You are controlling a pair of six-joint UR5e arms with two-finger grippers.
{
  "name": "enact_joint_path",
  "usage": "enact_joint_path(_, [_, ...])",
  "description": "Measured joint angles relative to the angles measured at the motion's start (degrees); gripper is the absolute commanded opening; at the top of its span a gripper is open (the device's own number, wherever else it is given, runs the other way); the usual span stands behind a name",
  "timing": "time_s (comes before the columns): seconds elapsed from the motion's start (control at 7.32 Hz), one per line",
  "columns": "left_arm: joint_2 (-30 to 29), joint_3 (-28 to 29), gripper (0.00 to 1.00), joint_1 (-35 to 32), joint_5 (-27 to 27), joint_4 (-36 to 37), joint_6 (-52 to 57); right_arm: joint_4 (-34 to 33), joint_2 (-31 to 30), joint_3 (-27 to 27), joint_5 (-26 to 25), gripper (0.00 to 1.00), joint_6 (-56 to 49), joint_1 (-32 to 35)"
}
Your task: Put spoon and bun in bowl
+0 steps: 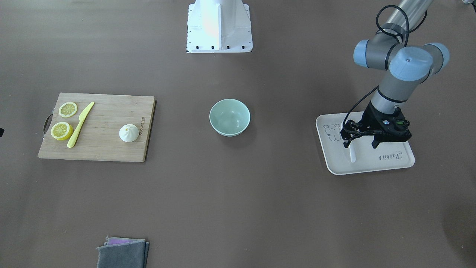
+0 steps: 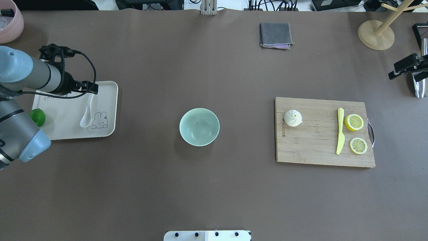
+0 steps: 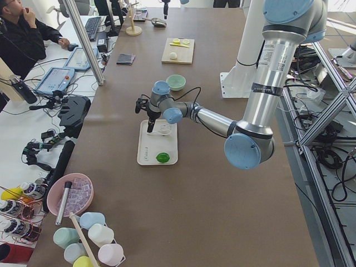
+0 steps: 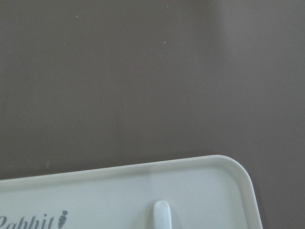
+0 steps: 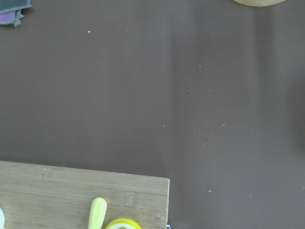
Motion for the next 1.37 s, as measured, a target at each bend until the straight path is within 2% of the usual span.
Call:
enact_joint_path(0.27, [0.25, 0.84, 0.95, 1.44, 0.28, 0.09, 0.08, 0.35, 0.57, -0.07, -0.02, 1.0, 0.39, -0.87])
enact_joint_path(0.41, [0.37, 1.28, 0.9, 2.04, 0.29, -0.05, 0.15, 0.39, 0.92, -0.05, -0.02, 1.0, 0.45, -1.14])
enact_joint_path(0.68, [0.52, 2.03, 0.73, 2.43, 0.3, -0.68, 0.29, 0.41, 1.31, 0.09, -0.02, 1.0, 0.52, -1.4])
enact_joint_path(0.96, [1.16, 2.52, 0.66, 2.53, 0.36, -1.68, 0.49, 0.41, 1.37, 0.28, -0.02, 1.0, 0.59, -1.5])
enact_joint_path(1.23, [1.71, 3.99, 0.66, 2.6, 0.37, -4.62, 0.49, 0.41, 1.43, 0.3, -0.02, 1.0, 0.62, -1.54])
enact_joint_path(1.37, [1.66, 4.54, 0.58, 2.66, 0.37, -5.4, 0.45, 0.41, 1.44, 0.31, -0.02, 1.0, 0.62, -1.54])
